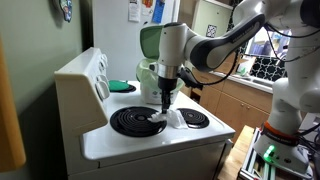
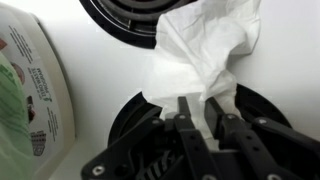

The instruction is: Open the lid on the bin and put the paper towel into it then close it

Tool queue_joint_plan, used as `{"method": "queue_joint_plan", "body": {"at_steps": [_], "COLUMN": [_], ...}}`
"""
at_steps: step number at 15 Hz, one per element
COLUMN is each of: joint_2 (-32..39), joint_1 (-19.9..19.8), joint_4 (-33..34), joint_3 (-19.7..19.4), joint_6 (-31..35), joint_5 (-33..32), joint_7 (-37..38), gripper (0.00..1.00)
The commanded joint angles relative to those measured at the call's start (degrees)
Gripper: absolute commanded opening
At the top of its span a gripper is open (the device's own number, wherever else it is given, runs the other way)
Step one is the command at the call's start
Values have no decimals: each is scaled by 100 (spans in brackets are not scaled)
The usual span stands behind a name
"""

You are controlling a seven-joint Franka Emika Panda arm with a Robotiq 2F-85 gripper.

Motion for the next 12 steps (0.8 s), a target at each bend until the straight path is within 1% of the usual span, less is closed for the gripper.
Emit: {"method": "queue_joint_plan", "body": {"at_steps": [1,2,6,7,8,10,11,12], "joint_2": [-78,-71,-12,29,58,84,75,55], "joint_1": [50,51,49,65,71,104,104,107], "joint_4": [-19,-16,3,5,1,-8,-13,-16], "joint_3": [-20,-23,5,5,11,-7,-8,-17], "joint_6": [16,1,-81,-123,-143,-168,-159,-154], "joint_5": [318,347,601,620,667,600,614,595], "joint_7": [-291,-307,-519,-536,-601,-573,-593,-577], "gripper": [55,64,93,99,100,71,70,64]}}
